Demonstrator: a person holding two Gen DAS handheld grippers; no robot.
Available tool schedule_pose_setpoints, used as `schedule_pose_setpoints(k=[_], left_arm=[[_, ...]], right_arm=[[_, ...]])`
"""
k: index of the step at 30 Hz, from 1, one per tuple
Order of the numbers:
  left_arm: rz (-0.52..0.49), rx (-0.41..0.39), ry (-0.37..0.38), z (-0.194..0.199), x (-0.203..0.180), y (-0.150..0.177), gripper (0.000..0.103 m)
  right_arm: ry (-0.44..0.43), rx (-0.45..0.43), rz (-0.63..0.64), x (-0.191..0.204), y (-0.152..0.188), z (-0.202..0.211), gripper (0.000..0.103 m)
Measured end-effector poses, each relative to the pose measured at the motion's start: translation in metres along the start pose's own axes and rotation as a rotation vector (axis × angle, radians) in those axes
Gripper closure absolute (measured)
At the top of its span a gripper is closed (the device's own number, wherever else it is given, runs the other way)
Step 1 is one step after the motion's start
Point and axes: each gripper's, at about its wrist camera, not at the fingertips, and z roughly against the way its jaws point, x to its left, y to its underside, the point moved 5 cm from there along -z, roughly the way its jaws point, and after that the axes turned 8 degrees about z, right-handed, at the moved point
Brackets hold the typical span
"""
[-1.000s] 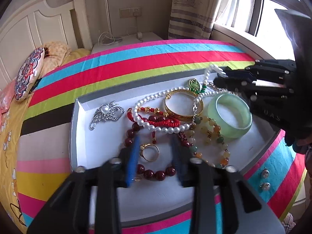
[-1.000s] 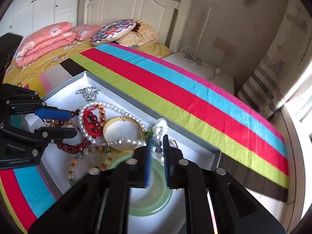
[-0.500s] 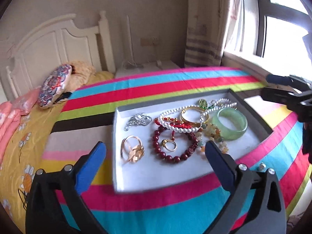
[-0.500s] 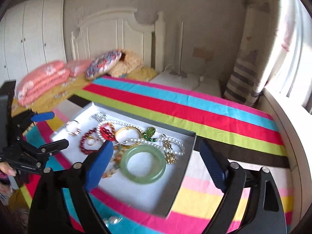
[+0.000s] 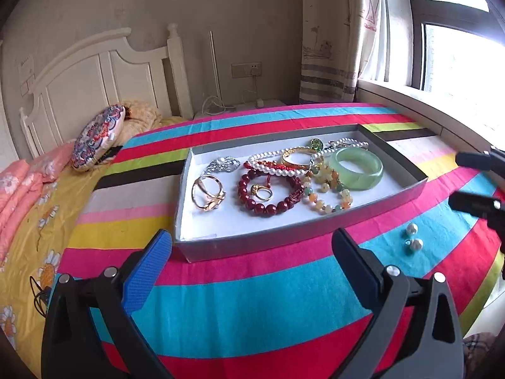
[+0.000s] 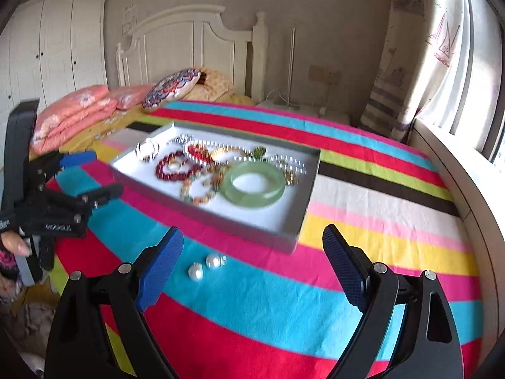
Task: Organize jewelry
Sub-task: 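Grasp one pearl earring with the right tool while the left tool grasps the other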
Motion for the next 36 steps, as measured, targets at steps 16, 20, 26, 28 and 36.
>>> schedule_pose_setpoints(k=[16, 20, 26, 28, 36], left_arm=[[-0.004, 0.030, -0.040, -0.008, 0.002, 0.006, 0.002], [0.006, 0.040, -0.028, -0.009, 0.004, 0.006, 0.002], [0.028, 0.031, -0.009, -0.007, 0.007, 0.006, 0.002], [0.032, 0.033, -0.003, -0.007, 0.007, 0.006, 0.002], [0.044, 0.034, 0.014, -0.007, 0.008, 0.006, 0.002]], right_arm=[[-0.002, 0.028, 0.074, 0.041, 0.022, -0.019, 0.025], [-0.008, 0.066, 0.105, 0.049, 0.025, -0.026, 0.049], [-0.064, 0.094, 0.089, 0.059, 0.031, -0.031, 0.062], [-0.066, 0.107, 0.096, 0.062, 0.033, -0.034, 0.066], [-0.110, 0.116, 0.068, 0.064, 0.033, -0.037, 0.079]])
